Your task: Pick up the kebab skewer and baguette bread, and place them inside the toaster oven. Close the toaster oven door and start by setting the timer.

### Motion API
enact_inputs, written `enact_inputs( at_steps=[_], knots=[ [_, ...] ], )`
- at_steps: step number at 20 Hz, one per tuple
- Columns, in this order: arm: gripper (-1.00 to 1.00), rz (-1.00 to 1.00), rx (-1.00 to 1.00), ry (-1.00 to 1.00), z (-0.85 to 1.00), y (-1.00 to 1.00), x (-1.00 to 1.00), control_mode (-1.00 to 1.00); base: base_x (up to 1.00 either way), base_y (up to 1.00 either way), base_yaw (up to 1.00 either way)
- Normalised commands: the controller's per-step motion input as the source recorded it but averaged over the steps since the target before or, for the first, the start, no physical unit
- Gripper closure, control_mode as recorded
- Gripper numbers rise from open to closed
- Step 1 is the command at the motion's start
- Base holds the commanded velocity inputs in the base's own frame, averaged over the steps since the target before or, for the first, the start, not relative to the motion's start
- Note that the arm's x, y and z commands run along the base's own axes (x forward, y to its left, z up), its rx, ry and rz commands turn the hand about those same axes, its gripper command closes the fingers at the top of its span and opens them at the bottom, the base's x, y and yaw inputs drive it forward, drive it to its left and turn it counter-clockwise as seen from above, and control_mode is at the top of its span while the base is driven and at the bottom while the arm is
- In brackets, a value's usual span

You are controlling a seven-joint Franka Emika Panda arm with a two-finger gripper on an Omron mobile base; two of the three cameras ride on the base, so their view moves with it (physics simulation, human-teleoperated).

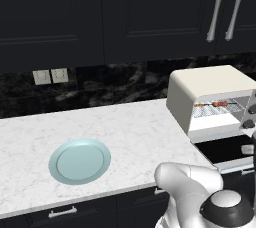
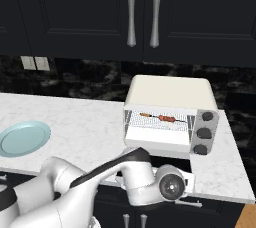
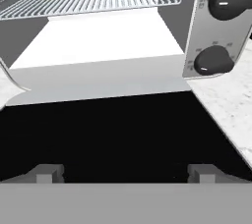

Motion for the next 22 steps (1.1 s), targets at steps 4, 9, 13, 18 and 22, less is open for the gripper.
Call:
enact_inputs(
  at_steps=[4,9,13,18,22],
  knots=[
    [-1.00,0.00,0.00,0.07,-0.28,0.00,-0.40,-1.00,0.00,0.00,0.00],
    [-1.00,0.00,0.00,0.04,-0.21,0.00,-0.30,-1.00,0.00,0.00,0.00],
    [-1.00,0.00,0.00,0.03,-0.17,0.00,-0.24,-1.00,0.00,0.00,0.00],
    [-1.00,0.00,0.00,0.02,-0.14,0.00,-0.18,-1.00,0.00,0.00,0.00],
    [-1.00,0.00,0.00,0.02,-0.14,0.00,-0.13,-1.00,0.00,0.00,0.00]
  ],
)
